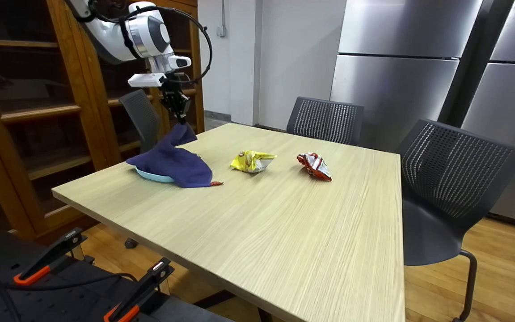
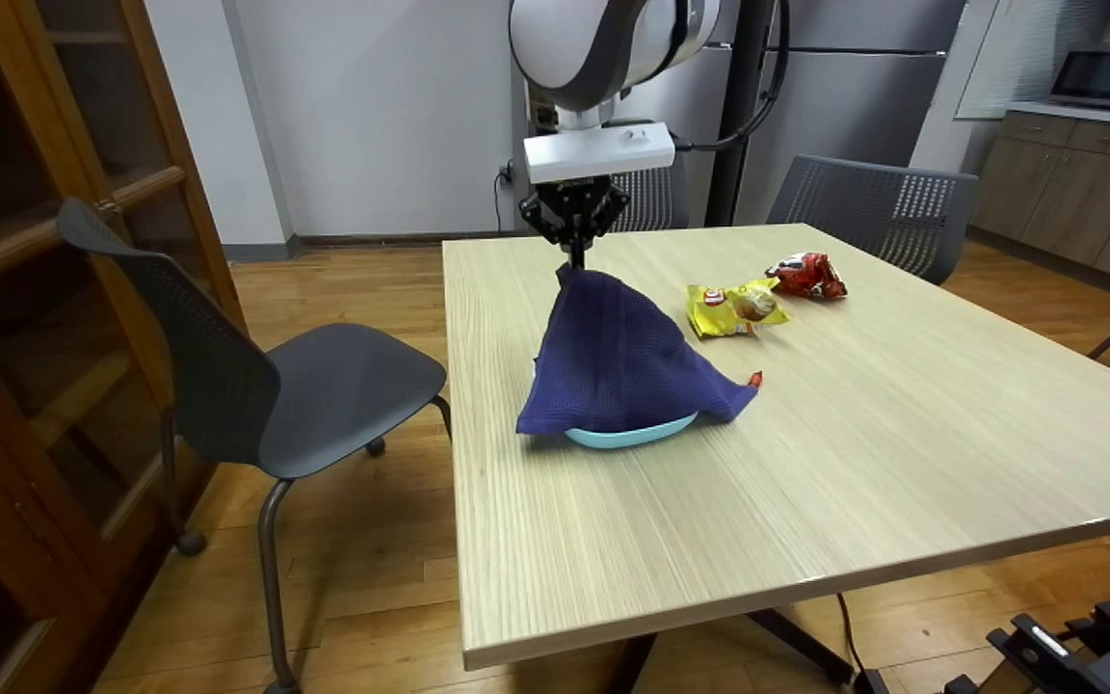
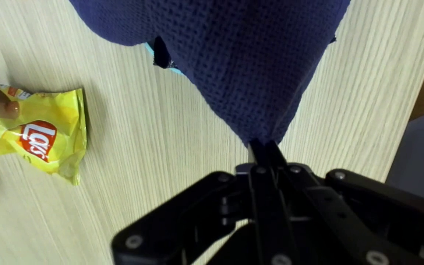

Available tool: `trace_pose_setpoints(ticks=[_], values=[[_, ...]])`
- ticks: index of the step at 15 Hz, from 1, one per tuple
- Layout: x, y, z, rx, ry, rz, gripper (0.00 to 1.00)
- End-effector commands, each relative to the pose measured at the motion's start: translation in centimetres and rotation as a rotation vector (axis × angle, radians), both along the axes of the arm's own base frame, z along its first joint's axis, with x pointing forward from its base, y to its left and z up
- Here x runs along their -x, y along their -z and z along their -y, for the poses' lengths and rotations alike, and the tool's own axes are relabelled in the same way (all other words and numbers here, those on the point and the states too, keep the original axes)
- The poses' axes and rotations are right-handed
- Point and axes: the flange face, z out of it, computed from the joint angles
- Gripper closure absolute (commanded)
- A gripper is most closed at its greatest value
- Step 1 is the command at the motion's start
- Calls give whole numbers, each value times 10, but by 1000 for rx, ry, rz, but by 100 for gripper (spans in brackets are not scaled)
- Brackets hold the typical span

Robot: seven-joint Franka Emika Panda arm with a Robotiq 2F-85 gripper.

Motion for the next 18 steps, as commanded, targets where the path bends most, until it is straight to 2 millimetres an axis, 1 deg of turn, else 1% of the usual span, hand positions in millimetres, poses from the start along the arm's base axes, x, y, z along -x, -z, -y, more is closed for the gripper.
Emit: trace_pose_setpoints(ticks=[1,6,7,8,10,13,18], values=[[-13,2,-1,24,33,30,66],[-15,-1,5,24,48,36,27],[-13,-3,5,24,53,34,21],[-9,-6,4,21,49,29,12],[2,-10,2,14,34,16,1],[17,-15,1,8,11,10,0],[60,-23,18,-16,-4,-33,0]])
